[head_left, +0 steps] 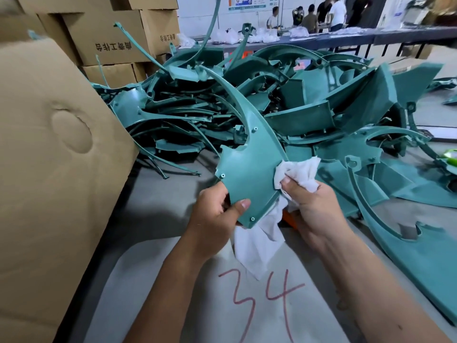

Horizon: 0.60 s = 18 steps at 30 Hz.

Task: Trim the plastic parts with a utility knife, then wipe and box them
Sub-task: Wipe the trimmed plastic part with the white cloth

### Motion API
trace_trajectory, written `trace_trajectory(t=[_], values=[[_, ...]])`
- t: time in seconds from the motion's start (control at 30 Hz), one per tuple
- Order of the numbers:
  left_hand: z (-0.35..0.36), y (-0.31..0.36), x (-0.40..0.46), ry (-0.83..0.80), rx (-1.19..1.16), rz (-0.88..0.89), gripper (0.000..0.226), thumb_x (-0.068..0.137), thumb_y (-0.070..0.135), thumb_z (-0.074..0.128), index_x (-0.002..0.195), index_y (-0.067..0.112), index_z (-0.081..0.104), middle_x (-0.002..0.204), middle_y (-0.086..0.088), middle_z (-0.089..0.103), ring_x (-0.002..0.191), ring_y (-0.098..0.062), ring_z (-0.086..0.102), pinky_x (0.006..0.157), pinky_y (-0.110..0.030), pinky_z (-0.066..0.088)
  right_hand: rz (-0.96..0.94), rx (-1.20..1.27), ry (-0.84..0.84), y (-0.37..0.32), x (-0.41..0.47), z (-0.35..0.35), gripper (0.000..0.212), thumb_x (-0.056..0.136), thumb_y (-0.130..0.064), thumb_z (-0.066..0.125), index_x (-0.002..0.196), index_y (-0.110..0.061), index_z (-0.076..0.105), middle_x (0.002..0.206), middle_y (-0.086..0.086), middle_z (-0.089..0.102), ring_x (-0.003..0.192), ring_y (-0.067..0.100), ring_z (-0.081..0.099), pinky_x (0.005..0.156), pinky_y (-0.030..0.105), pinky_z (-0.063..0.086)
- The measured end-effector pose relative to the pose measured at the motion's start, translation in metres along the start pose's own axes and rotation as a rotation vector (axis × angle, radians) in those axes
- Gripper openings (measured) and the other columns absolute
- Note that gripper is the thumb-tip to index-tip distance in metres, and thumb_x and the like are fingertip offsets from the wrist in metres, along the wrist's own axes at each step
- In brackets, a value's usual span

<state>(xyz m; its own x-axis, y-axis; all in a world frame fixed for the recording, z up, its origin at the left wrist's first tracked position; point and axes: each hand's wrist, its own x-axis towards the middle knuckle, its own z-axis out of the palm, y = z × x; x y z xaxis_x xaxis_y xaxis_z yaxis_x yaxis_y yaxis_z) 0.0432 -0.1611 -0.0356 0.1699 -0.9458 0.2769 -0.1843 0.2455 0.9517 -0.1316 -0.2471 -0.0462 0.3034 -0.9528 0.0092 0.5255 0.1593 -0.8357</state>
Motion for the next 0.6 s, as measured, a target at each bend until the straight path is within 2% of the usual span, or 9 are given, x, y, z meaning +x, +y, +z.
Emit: trace_trajectory(t=[0.07, 0.17, 0.2, 0.27, 0.3, 0.37, 0.4, 0.5, 0.6], values=[[-0.006, 0.003, 0.0, -0.018, -0.039, -0.025, 0.031, 0.089, 0.014, 0.061, 0.118, 0.02, 0.068, 0.115, 0.002, 0.077, 0.107, -0.019, 0.073, 0.087, -0.037, 0.061, -0.082, -0.091, -0.053, -0.003, 0.002, -0.002, 0.009, 0.092, 0.002, 0.069, 0.101, 0.002, 0.071, 0.096, 0.018, 0.071, 0.086, 0.03, 0.067, 0.082, 0.046, 0.055], [-0.02, 0.006, -0.001, -0.06, -0.094, -0.074, 0.031, 0.088, 0.014, 0.059, 0.114, 0.023, 0.072, 0.11, 0.0, 0.078, 0.096, -0.019, 0.075, 0.07, -0.034, 0.061, -0.199, -0.239, -0.149, -0.007, 0.002, -0.006, 0.012, 0.087, 0.0, 0.074, 0.087, -0.012, 0.074, 0.079, 0.002, 0.071, 0.07, 0.014, 0.064, 0.068, 0.027, 0.053], [-0.026, 0.006, -0.001, -0.068, -0.103, -0.078, 0.032, 0.088, 0.013, 0.058, 0.115, 0.023, 0.072, 0.111, -0.001, 0.078, 0.098, -0.019, 0.075, 0.071, -0.033, 0.061, -0.186, -0.249, -0.209, -0.008, 0.001, -0.007, 0.012, 0.087, -0.003, 0.075, 0.084, -0.014, 0.074, 0.079, 0.002, 0.069, 0.071, 0.014, 0.063, 0.07, 0.028, 0.052], [-0.036, 0.007, -0.003, -0.084, -0.119, -0.08, 0.033, 0.089, 0.009, 0.057, 0.117, 0.019, 0.072, 0.116, -0.001, 0.077, 0.106, -0.018, 0.074, 0.079, -0.025, 0.058, -0.116, -0.25, -0.311, -0.01, 0.0, -0.009, 0.004, 0.089, -0.01, 0.077, 0.089, -0.008, 0.074, 0.088, 0.01, 0.07, 0.083, 0.024, 0.063, 0.08, 0.041, 0.052], [-0.041, 0.007, -0.003, -0.093, -0.128, -0.101, 0.034, 0.088, 0.01, 0.058, 0.116, 0.021, 0.074, 0.116, -0.001, 0.077, 0.106, -0.018, 0.074, 0.079, -0.023, 0.058, -0.081, -0.236, -0.315, -0.01, 0.0, -0.01, 0.014, 0.089, -0.012, 0.076, 0.097, -0.001, 0.073, 0.097, 0.017, 0.072, 0.091, 0.03, 0.066, 0.089, 0.049, 0.054], [-0.05, 0.007, -0.006, -0.12, -0.146, -0.162, 0.035, 0.085, 0.013, 0.059, 0.111, 0.029, 0.077, 0.113, -0.002, 0.078, 0.098, -0.018, 0.076, 0.073, -0.023, 0.058, -0.011, -0.21, -0.333, -0.012, -0.001, -0.012, 0.032, 0.088, -0.015, 0.078, 0.108, 0.009, 0.07, 0.107, 0.023, 0.072, 0.101, 0.035, 0.069, 0.098, 0.05, 0.055], [-0.053, 0.005, -0.006, -0.136, -0.147, -0.18, 0.036, 0.084, 0.014, 0.06, 0.11, 0.031, 0.078, 0.112, -0.002, 0.078, 0.096, -0.017, 0.076, 0.071, -0.023, 0.058, 0.013, -0.212, -0.343, -0.012, -0.001, -0.012, 0.033, 0.085, -0.017, 0.078, 0.106, 0.007, 0.071, 0.104, 0.022, 0.072, 0.099, 0.034, 0.07, 0.095, 0.048, 0.056], [-0.059, 0.007, -0.008, -0.177, -0.163, -0.234, 0.035, 0.082, 0.014, 0.062, 0.109, 0.03, 0.078, 0.111, -0.004, 0.078, 0.094, -0.017, 0.076, 0.07, -0.022, 0.058, 0.045, -0.281, -0.357, -0.007, -0.003, -0.011, 0.016, 0.083, -0.018, 0.079, 0.095, -0.008, 0.078, 0.09, 0.013, 0.073, 0.084, 0.027, 0.07, 0.081, 0.042, 0.057], [-0.053, 0.011, -0.006, -0.082, -0.216, -0.205, 0.03, 0.08, 0.013, 0.065, 0.104, 0.025, 0.08, 0.108, -0.009, 0.078, 0.093, -0.024, 0.076, 0.074, -0.034, 0.062, 0.01, -0.299, -0.266, 0.001, 0.0, -0.008, 0.014, 0.083, -0.014, 0.076, 0.095, -0.007, 0.079, 0.093, 0.015, 0.074, 0.087, 0.028, 0.07, 0.084, 0.044, 0.054]])
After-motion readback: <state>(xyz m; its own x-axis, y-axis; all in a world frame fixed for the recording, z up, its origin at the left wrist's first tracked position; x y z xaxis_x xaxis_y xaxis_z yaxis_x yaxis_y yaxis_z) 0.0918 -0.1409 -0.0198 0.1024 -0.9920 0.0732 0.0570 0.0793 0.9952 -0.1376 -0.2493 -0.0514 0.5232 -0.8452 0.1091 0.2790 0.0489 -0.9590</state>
